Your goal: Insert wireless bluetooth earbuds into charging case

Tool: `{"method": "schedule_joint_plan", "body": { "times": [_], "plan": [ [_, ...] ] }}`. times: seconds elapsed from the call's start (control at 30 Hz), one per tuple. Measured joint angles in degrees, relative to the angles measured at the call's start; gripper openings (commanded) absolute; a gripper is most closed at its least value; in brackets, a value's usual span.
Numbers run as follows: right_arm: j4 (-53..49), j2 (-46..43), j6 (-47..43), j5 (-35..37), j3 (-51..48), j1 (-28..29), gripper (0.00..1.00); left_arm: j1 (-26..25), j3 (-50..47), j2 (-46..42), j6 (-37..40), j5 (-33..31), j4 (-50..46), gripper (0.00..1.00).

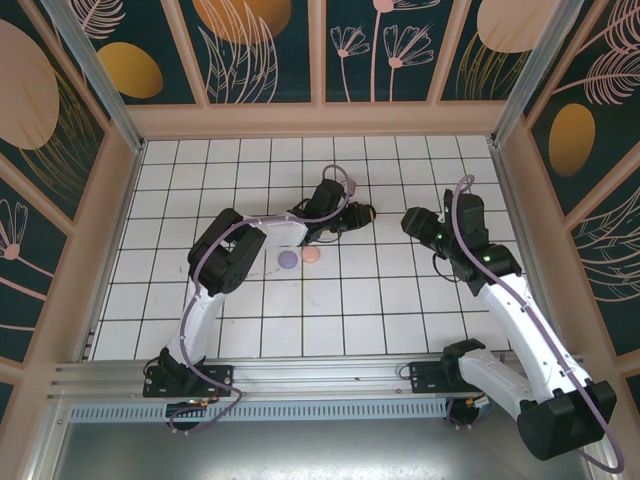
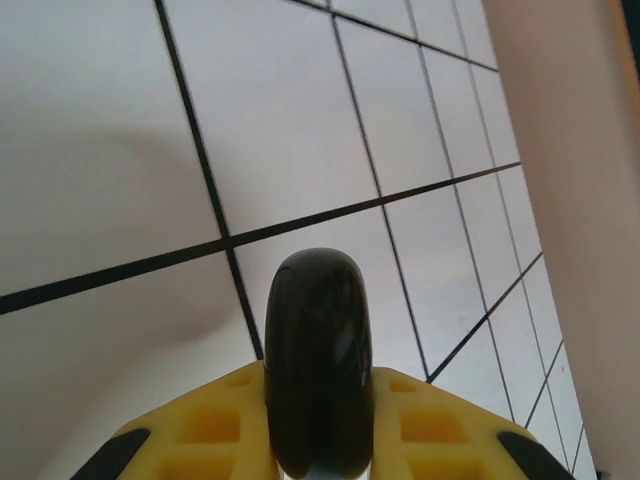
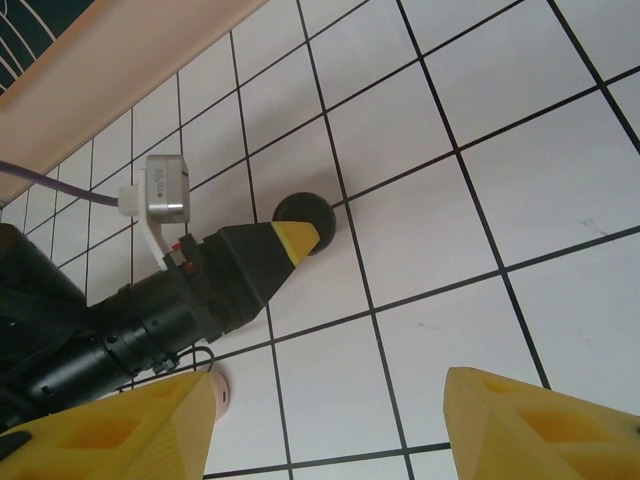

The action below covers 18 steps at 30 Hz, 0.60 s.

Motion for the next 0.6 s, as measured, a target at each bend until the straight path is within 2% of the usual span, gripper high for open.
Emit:
{"method": "schedule_joint_plan", "body": {
  "times": [0.43, 0.6],
  "plan": [
    [0.00, -0.04, -1.70, -4.02, -0.07, -2.86, 0.63, -0.20, 1.79, 1.81, -1.77, -3.21, -4.20, 0.40],
    [-0.02, -0.04, -2.08, -5.55, -0.07, -3.89, 0.63, -0.68, 2.80, 1.66, -1.25, -4.72, -5.79, 0.46]
  ]
}}
